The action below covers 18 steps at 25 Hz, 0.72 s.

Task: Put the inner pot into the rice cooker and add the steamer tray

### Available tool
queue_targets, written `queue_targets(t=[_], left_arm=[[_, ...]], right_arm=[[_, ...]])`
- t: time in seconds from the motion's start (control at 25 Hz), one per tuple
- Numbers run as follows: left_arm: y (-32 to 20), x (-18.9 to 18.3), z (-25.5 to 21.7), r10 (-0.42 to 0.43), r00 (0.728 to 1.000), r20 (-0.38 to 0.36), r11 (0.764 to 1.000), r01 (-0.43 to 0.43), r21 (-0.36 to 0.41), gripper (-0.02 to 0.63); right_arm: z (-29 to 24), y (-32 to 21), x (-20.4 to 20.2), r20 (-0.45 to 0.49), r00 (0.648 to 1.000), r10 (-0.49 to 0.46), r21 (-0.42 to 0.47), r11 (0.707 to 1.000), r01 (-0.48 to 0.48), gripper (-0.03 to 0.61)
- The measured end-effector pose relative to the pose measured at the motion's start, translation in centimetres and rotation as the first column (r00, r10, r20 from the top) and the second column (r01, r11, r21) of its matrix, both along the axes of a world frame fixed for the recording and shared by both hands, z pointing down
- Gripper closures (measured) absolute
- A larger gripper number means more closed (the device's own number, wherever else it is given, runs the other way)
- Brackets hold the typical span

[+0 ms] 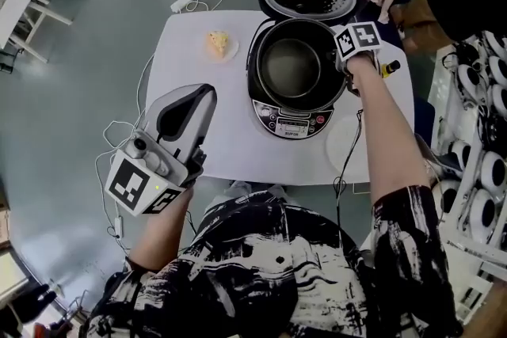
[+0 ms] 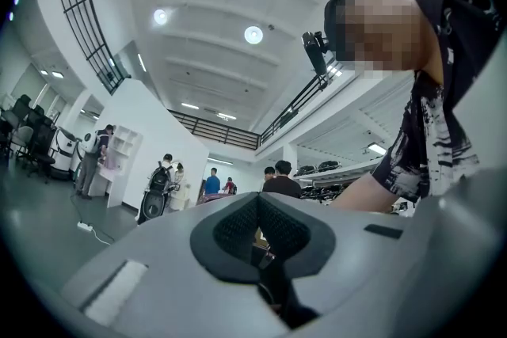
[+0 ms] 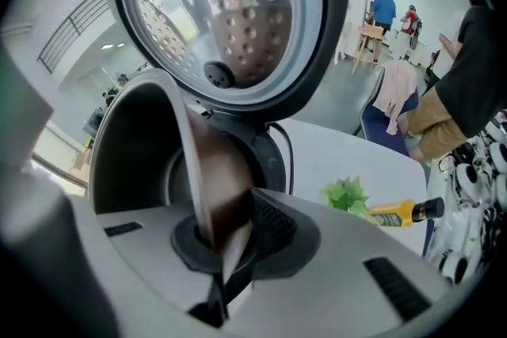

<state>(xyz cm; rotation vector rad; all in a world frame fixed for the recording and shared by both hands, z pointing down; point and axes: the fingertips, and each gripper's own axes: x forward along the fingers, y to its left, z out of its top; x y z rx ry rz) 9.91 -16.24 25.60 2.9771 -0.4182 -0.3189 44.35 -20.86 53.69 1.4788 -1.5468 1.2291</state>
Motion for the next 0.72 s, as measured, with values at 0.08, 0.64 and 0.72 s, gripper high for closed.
queue_targets(t=[0.08, 0.64, 0.72], left_arm=[[0.0, -0.1, 0.5, -0.012, 1.000, 0.006, 1.000, 0.012, -0.009, 0.609], [-1.3, -2.2, 2.2, -0.059, 0.998, 0.005, 0.997, 0.059, -0.048, 0.609], [-1.4, -2.3, 2.2, -0.058, 0.998, 0.003, 0.997, 0.058, -0.050, 0.609]], right_arm=[[1.2, 0.1, 0.2, -0.013, 1.000, 0.021, -0.033, 0.999, -0.022, 0.572], [4.5, 0.2, 0.7, -0.263, 0.962, -0.071, -0.156, 0.987, 0.030, 0.575], [4.4, 0.1, 0.6, -0.286, 0.953, -0.097, -0.169, 0.984, 0.049, 0.575]])
